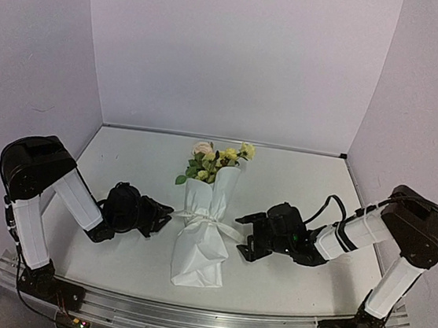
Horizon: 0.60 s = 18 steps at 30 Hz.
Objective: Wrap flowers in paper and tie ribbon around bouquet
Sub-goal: Tie the ribbon around the folded bouquet.
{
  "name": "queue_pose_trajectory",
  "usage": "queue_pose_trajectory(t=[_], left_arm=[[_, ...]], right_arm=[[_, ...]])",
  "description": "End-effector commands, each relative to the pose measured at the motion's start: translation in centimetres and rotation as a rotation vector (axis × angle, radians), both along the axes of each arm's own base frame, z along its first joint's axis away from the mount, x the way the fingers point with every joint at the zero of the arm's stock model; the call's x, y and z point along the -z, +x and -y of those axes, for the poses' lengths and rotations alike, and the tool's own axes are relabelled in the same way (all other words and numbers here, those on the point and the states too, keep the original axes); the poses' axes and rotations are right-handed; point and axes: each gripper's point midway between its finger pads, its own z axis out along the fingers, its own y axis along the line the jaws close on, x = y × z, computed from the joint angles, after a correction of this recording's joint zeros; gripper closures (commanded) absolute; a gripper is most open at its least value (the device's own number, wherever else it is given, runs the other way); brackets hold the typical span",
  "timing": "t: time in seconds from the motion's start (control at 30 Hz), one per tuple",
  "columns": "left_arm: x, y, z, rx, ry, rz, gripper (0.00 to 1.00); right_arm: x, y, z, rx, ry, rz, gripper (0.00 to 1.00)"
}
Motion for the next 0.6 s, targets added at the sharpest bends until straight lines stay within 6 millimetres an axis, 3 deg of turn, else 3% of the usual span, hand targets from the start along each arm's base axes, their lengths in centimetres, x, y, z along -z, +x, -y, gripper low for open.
queue_pose_trajectory(t=[0.0,0.17,0.27,0.43,0.53,0.57], left_arm=[[-1.6,0.7,0.6,0.011,-0.045,0.064,0.83],[-1.8,0.6,0.8,0.026,-0.046,0.079,0.93],[-1.9,0.5,0.8,0.034,-0.036,0.085,0.95],[-1.9,0.4,0.6,0.046,-0.007,0.093,0.99],[-1.7,0.2,0.4,0.046,0.007,0.089,1.0],[-1.6,0.1,0.3,0.047,0.012,0.085,1.0]], right_arm=[[-1.8,-1.4,0.5,-0.008,0.009,0.014,0.17],[-1.4,-1.6,-0.1,0.005,0.031,-0.005,0.11],[-1.0,-0.9,-1.9,0.01,0.115,-0.024,0.13],[0.0,-0.1,-2.0,0.047,0.128,-0.037,0.14],[0.3,0.8,-2.0,0.058,0.132,-0.035,0.21],[0.3,1.1,-2.0,0.063,0.132,-0.029,0.28]])
